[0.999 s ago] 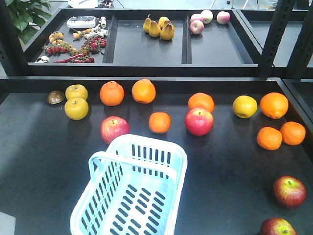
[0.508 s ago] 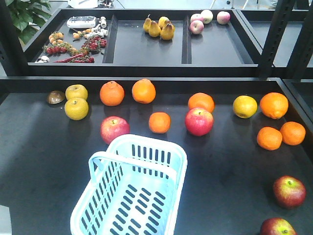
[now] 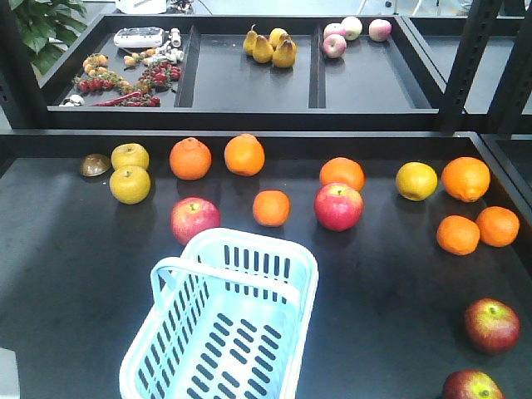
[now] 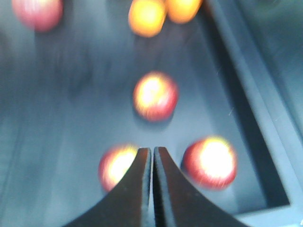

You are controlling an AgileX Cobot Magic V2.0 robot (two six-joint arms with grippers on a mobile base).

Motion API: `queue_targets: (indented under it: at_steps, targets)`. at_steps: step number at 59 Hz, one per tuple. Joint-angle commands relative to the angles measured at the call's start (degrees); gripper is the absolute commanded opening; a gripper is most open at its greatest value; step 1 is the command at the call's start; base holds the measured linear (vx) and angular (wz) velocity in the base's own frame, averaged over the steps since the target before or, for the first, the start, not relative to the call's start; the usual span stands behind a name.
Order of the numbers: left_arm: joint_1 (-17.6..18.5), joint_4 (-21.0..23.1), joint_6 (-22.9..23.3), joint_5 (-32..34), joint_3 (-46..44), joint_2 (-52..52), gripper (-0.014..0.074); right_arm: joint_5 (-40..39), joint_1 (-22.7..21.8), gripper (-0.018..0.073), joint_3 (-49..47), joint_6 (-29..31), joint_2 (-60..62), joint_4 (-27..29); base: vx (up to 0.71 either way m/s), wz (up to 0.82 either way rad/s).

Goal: Pick three apples into basket with both arms
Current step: 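Reach the right gripper down toward a red apple near the robot, then close the right gripper around the red apple and lift it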

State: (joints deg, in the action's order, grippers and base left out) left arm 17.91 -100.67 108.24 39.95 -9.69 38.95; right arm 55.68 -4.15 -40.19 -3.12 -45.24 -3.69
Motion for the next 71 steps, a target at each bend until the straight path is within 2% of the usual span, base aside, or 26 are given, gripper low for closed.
queue_targets:
  at_steps: [1,6,13,16,21,35,54,71]
  targets:
    - [-0.02,-1.06,0.07,-0.26,-1.21,0.02,-0.0006,-0.13,0.06,0.0141,-3.90,7.37,-4.69,5.92,0.00,0.00]
    - [-0.02,-1.06,0.07,-0.26,-1.21,0.02,-0.0006,1.63,0.06,0.0313,-6.15,11.88,-9.83,9.92,0.00,0.00]
    - [-0.02,-1.06,0.07,-0.26,-1.21,0.02,-0.0006,1.79,0.06,0.0570,-7.17,12.99,-14.88,9.67,0.00,0.00]
    - [-0.02,-1.06,0.07,-0.26,-1.21,0.02,-0.0006,1.93,0.06,0.0649,-7.17,12.48,-16.30,9.66,0.00,0.00]
    - [-0.02,-1.06,0.07,-0.26,-1.21,0.02,-0.0006,1.94,0.06,0.0730,-7.17,12.36,-17.77,9.53,0.00,0.00]
    - [-0.02,-1.06,0.07,-0.26,-1.21,0.02,-0.0006,2.04,0.06,0.0700,-7.17,12.30,-18.60,9.59,0.00,0.00]
    - [-0.02,-1.11,0.07,-0.43,-1.21,0.02,-0.0006,1.82,0.06,0.0581,-7.17,12.41,-19.47,9.64,0.00,0.00]
    - [-0.02,-1.11,0.07,-0.44,-1.21,0.09,-0.0006,1.51,0.06,0.0581,-7.17,12.32,-28.74,9.65,0.00,0.00]
